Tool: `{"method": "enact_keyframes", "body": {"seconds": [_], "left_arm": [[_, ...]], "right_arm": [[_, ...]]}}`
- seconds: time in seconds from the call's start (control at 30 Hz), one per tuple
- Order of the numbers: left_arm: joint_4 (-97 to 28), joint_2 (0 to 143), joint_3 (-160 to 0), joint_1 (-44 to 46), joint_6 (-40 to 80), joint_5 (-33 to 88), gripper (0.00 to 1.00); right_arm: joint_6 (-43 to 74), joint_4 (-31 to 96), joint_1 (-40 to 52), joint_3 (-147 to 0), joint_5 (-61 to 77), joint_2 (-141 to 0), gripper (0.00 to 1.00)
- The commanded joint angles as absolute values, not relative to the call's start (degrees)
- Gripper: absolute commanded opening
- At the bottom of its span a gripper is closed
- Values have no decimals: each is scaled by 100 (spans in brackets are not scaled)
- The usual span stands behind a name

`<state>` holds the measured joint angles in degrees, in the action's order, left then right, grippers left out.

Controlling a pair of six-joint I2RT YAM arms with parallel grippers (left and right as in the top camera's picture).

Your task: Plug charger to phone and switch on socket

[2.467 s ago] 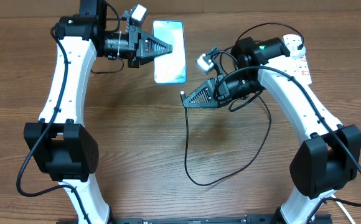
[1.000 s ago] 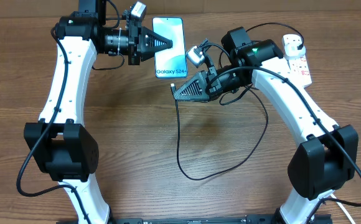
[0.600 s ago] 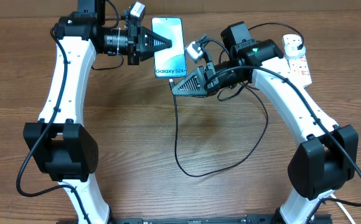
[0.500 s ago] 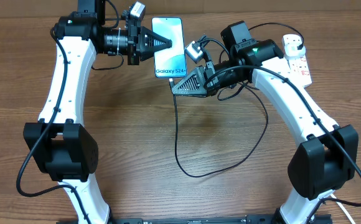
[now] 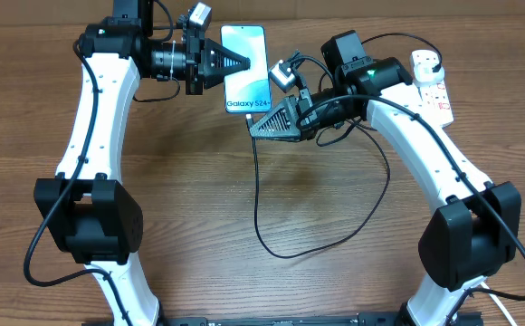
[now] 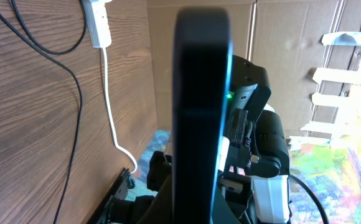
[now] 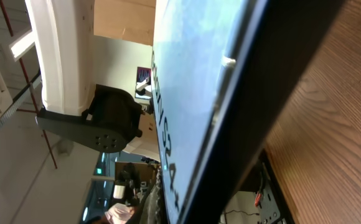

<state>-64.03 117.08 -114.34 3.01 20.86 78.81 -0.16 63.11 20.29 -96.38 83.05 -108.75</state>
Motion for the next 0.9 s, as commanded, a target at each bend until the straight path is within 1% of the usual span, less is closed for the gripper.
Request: {"method": "enact_keyframes", "body": {"seconds": [0.0,0.53,0.7,0.87], "left_arm": [[-6381,11701,-11448,314,1970,8038,4],[-6431,11701,-11448,311,1909,7806,4],[-6418,11701,-11448,311,1909,8143,4],[-6420,11701,-11448,311,1909,8149,4]], "right_arm": [[30,6309,2018,-9714,8364,-10825,4],[25,6346,2018,-9714,8361,-10825,4],[25,6346,2018,-9714,8337,-10825,4],[25,6346,2021,-9714,8337,-10825,4]]}}
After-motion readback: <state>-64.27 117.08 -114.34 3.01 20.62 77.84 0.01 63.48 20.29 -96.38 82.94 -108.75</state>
